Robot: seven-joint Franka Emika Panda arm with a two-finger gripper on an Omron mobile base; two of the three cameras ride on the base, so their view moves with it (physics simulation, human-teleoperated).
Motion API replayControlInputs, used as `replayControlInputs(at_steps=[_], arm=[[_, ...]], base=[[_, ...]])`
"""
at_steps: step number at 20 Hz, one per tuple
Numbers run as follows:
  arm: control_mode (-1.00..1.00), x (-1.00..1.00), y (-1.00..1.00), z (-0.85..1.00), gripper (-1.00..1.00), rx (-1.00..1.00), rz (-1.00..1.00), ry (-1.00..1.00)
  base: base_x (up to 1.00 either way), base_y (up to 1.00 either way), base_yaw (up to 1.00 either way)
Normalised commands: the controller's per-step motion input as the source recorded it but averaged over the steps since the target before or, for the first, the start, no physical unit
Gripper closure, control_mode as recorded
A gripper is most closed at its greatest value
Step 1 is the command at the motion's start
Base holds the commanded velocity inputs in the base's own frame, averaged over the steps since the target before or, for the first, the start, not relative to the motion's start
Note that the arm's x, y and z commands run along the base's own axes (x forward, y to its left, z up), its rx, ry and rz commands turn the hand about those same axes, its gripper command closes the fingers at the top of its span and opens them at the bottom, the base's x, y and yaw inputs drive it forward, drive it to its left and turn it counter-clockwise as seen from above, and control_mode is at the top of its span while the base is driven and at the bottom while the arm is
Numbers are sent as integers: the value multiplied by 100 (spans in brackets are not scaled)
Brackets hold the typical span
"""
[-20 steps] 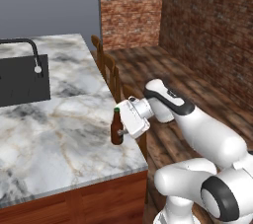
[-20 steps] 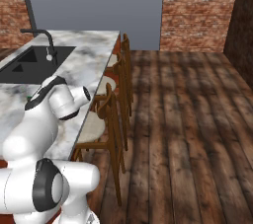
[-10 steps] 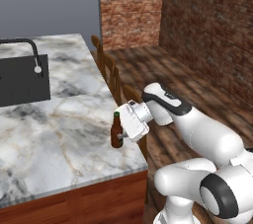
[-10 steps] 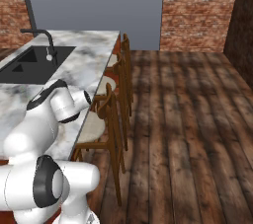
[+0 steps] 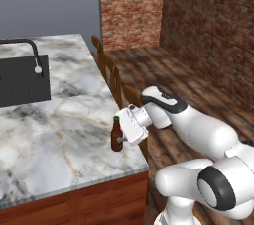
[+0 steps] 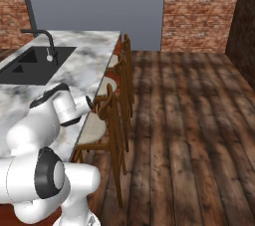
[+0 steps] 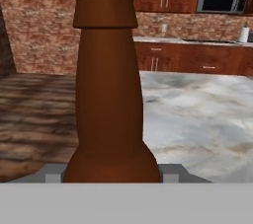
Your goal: Get the candle and the beer from the cabinet and move them to the dining counter.
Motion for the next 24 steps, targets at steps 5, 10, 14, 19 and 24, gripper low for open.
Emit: replayControlInputs(at_steps=[5,10,14,19,24], arm=[[-100,12,0,-20,100,0,0,0],[-100,13,0,-19,100,0,0,0],[-100,10,0,-10,100,0,0,0],[-100,14,0,0,100,2,0,0],[-100,34,2,0,100,1,0,0]], base=[[0,0,0],[0,0,0],[0,0,0],[0,0,0],[0,0,0]])
